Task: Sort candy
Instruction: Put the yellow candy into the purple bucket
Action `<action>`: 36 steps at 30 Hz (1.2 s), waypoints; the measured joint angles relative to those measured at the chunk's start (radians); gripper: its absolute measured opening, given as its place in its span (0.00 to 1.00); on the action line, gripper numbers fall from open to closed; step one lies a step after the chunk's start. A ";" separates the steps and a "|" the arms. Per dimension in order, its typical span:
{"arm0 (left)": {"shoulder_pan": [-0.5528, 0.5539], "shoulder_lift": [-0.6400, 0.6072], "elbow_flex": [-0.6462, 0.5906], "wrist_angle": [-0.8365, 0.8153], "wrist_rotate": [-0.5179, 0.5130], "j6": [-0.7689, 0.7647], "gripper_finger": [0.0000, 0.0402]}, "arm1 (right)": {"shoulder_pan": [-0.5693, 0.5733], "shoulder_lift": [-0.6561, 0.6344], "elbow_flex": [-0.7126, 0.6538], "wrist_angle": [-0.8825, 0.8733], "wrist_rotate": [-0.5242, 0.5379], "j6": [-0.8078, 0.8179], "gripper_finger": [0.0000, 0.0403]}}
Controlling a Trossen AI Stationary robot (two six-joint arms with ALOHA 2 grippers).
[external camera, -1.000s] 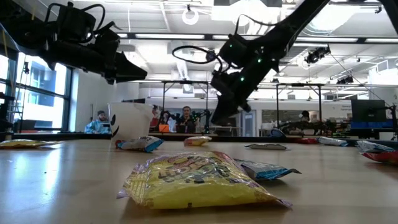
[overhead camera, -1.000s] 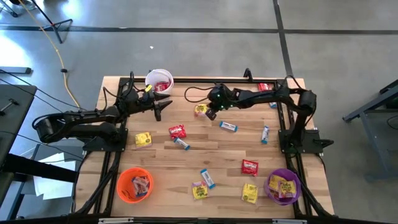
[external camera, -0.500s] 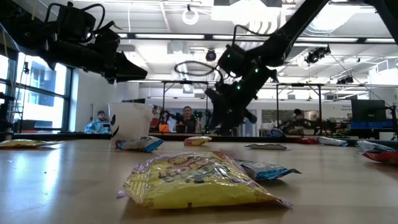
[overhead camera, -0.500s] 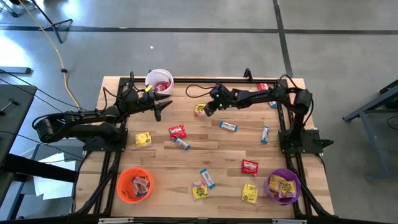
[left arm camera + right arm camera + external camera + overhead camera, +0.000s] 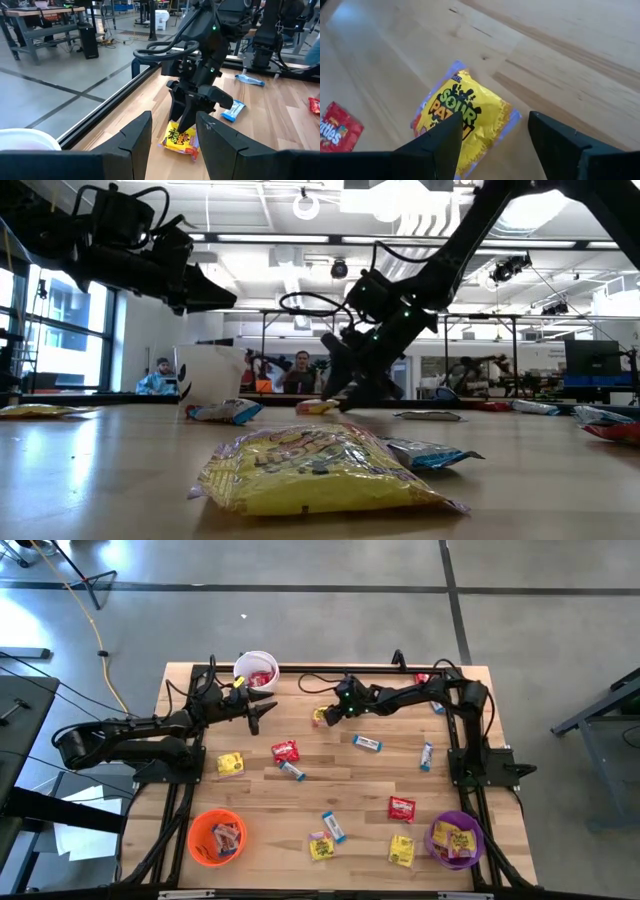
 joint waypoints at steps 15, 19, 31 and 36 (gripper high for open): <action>0.000 0.000 0.000 -0.011 0.000 0.007 0.35 | 0.014 0.011 0.000 0.102 -0.087 -0.097 0.26; 0.000 0.000 0.000 -0.023 0.000 0.002 0.35 | 0.014 0.011 0.000 0.102 -0.089 -0.135 0.13; 0.000 0.000 0.000 -0.043 0.000 0.002 0.35 | -0.001 -0.094 0.000 -0.123 -0.122 -0.319 0.01; 0.000 0.000 0.000 -0.046 0.000 0.002 0.35 | 0.024 -0.132 0.000 -0.146 -0.102 -0.371 0.03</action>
